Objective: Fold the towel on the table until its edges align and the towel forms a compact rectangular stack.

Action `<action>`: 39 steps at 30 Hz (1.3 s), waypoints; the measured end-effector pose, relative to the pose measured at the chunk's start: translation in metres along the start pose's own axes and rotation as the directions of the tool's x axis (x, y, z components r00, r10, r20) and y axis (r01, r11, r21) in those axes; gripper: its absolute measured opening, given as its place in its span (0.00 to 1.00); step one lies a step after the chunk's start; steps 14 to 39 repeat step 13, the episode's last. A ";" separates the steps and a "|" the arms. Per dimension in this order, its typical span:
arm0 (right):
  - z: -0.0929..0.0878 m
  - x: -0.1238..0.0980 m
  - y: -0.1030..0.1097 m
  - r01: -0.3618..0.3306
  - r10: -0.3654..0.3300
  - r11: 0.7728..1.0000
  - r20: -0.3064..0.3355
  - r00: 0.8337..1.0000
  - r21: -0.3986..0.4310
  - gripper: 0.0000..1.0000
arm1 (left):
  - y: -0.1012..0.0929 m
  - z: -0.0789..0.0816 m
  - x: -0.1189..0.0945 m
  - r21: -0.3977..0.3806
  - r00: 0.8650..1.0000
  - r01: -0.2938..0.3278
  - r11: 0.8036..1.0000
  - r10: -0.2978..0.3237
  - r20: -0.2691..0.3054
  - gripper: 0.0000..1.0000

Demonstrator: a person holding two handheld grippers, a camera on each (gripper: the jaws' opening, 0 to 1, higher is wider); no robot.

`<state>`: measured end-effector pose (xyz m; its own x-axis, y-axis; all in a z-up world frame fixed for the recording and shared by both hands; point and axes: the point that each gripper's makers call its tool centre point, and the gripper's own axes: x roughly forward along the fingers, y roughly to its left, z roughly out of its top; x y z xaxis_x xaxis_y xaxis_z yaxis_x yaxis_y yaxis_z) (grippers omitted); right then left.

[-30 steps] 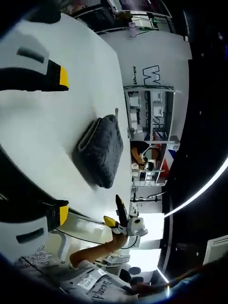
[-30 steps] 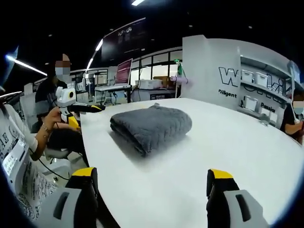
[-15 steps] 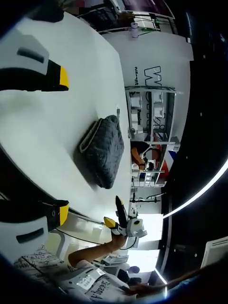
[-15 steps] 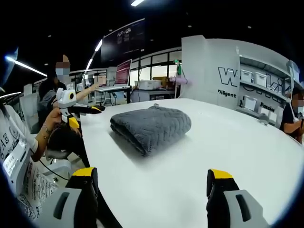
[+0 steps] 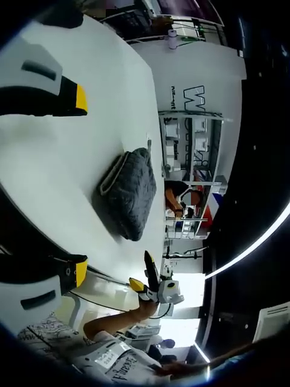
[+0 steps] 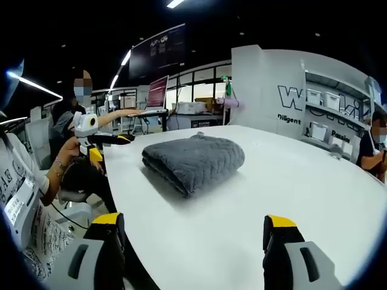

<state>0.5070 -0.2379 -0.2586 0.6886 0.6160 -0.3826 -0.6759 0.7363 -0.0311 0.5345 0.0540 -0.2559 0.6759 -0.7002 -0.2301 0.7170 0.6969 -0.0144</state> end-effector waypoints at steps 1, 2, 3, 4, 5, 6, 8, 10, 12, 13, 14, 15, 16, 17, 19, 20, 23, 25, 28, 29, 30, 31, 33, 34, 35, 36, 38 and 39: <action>0.000 0.000 0.000 0.000 0.000 1.000 -0.001 1.000 0.000 0.99 | 0.000 0.000 0.000 -0.001 1.000 0.000 1.000 0.000 0.001 0.99; 0.000 0.000 0.000 0.000 0.000 1.000 -0.001 1.000 0.001 0.99 | 0.000 0.000 0.000 -0.001 1.000 0.001 1.000 -0.001 0.002 0.99; 0.000 -0.001 0.000 0.000 0.000 1.000 -0.002 1.000 0.002 0.99 | 0.000 0.001 0.000 -0.002 1.000 0.001 1.000 -0.001 0.003 0.99; 0.000 -0.001 0.000 0.000 0.000 1.000 -0.003 1.000 0.002 0.99 | 0.000 0.001 0.000 -0.003 1.000 0.002 1.000 -0.002 0.003 0.99; 0.000 -0.001 0.000 0.000 0.000 1.000 -0.003 1.000 0.002 0.99 | 0.000 0.001 0.000 -0.003 1.000 0.002 1.000 -0.002 0.003 0.99; 0.000 -0.001 0.000 0.000 0.000 1.000 -0.003 1.000 0.002 0.99 | 0.000 0.001 0.000 -0.003 1.000 0.003 1.000 -0.003 0.003 0.99; 0.001 -0.001 -0.001 0.000 0.000 1.000 -0.003 1.000 0.001 0.99 | -0.001 0.001 0.000 -0.002 1.000 0.004 1.000 -0.004 0.003 0.99; 0.001 -0.002 -0.001 0.001 -0.001 1.000 -0.003 1.000 0.001 0.99 | 0.000 0.002 0.000 -0.003 1.000 0.004 1.000 -0.004 0.004 0.99; 0.001 -0.001 0.000 0.000 0.000 1.000 -0.003 1.000 0.000 0.99 | 0.000 0.003 0.000 -0.003 1.000 0.004 1.000 -0.004 0.005 0.99; 0.002 -0.001 0.000 -0.001 0.001 1.000 -0.002 1.000 0.000 0.99 | 0.000 0.003 0.000 -0.004 1.000 0.004 1.000 -0.004 0.005 0.99; 0.002 -0.001 0.000 -0.001 0.001 1.000 -0.002 1.000 0.000 0.99 | 0.000 0.003 0.000 -0.004 1.000 0.004 1.000 -0.004 0.005 0.99; 0.002 -0.001 0.000 -0.001 0.001 1.000 -0.002 1.000 0.000 0.99 | 0.000 0.003 0.000 -0.004 1.000 0.004 1.000 -0.004 0.005 0.99; 0.002 -0.001 0.000 -0.001 0.001 1.000 -0.002 1.000 0.000 0.99 | 0.000 0.003 0.000 -0.004 1.000 0.004 1.000 -0.004 0.005 0.99; 0.002 -0.001 0.000 -0.001 0.001 1.000 -0.002 1.000 0.000 0.99 | 0.000 0.003 0.000 -0.004 1.000 0.004 1.000 -0.004 0.005 0.99; 0.002 -0.001 0.000 -0.001 0.001 1.000 -0.002 1.000 0.000 0.99 | 0.000 0.003 0.000 -0.004 1.000 0.004 1.000 -0.004 0.005 0.99; 0.002 -0.001 0.000 -0.001 0.001 1.000 -0.002 1.000 0.000 0.99 | 0.000 0.003 0.000 -0.004 1.000 0.004 1.000 -0.004 0.005 0.99; 0.002 -0.001 0.000 -0.001 0.001 1.000 -0.002 1.000 0.000 0.99 | 0.000 0.003 0.000 -0.004 1.000 0.004 1.000 -0.004 0.005 0.99; 0.002 -0.001 0.000 -0.001 0.001 1.000 -0.002 1.000 0.000 0.99 | 0.000 0.003 0.000 -0.004 1.000 0.004 1.000 -0.004 0.005 0.99; 0.002 -0.001 0.000 -0.001 0.001 1.000 -0.002 1.000 0.000 0.99 | 0.000 0.003 0.000 -0.004 1.000 0.004 1.000 -0.004 0.005 0.99; 0.002 -0.001 0.000 -0.001 0.001 1.000 -0.002 1.000 0.000 0.99 | 0.000 0.003 0.000 -0.004 1.000 0.004 1.000 -0.004 0.005 0.99; 0.002 -0.001 0.000 -0.001 0.001 1.000 -0.002 1.000 0.000 0.99 | 0.000 0.003 0.000 -0.004 1.000 0.004 1.000 -0.004 0.005 0.99; 0.002 -0.001 0.000 -0.001 0.001 1.000 -0.002 1.000 0.000 0.99 | 0.000 0.003 0.000 -0.004 1.000 0.004 1.000 -0.004 0.005 0.99; 0.002 -0.001 0.000 -0.001 0.001 1.000 -0.002 1.000 0.000 0.99 | 0.000 0.003 0.000 -0.004 1.000 0.004 1.000 -0.004 0.005 0.99; 0.002 -0.001 0.000 -0.001 0.001 1.000 -0.002 1.000 0.000 0.99 | 0.000 0.003 0.000 -0.004 1.000 0.004 1.000 -0.004 0.005 0.99; 0.002 -0.001 0.000 -0.001 0.001 1.000 -0.002 1.000 0.000 0.99 | 0.000 0.003 0.000 -0.004 1.000 0.004 1.000 -0.004 0.005 0.99; 0.002 -0.001 0.000 -0.001 0.001 1.000 -0.002 1.000 0.000 0.99 | 0.000 0.003 0.000 -0.004 1.000 0.004 1.000 -0.004 0.005 0.99; 0.002 -0.001 0.000 -0.001 0.001 1.000 -0.002 1.000 0.000 0.99 | 0.000 0.003 0.000 -0.004 1.000 0.004 1.000 -0.004 0.005 0.99; 0.002 -0.001 0.000 -0.001 0.001 1.000 -0.002 1.000 0.000 0.99 | 0.000 0.003 0.000 -0.004 1.000 0.004 1.000 -0.004 0.005 0.99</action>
